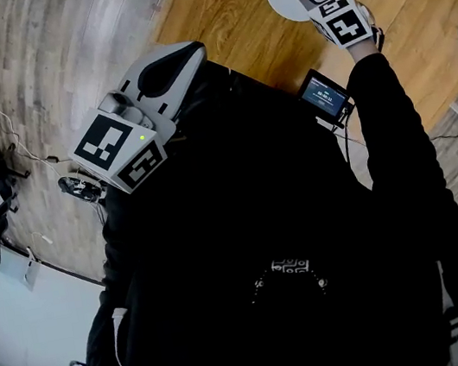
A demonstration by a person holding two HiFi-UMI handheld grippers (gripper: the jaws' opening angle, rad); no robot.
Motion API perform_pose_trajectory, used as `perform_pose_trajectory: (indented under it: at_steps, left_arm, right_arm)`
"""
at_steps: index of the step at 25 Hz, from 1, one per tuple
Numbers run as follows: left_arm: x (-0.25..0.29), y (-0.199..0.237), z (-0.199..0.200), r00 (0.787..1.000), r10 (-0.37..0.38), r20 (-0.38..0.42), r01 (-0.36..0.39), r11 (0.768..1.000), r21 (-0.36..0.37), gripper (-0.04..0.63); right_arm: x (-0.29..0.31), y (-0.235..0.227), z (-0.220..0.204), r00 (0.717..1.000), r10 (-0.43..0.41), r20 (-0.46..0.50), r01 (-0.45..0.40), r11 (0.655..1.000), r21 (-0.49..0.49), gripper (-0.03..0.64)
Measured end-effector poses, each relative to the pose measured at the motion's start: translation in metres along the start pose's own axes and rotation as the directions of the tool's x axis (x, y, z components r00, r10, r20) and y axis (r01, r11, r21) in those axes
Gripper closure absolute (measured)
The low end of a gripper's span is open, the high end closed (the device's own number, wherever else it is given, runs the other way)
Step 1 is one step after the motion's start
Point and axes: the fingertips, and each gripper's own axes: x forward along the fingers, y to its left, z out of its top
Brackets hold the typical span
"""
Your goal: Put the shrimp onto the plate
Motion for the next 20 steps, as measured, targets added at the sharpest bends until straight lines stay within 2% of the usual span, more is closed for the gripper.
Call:
perform_pose_trajectory:
  at_steps: [20]
  left_arm:
    - [-0.002, -0.002, -0.007, 1.000, 0.004, 0.007, -0.004, 1.000, -0.020, 0.589]
  right_arm:
    - [0.033, 0.012, -0.026, 0.995, 0.018, -0.101, -0.019, 1.000, -0.011, 0.466]
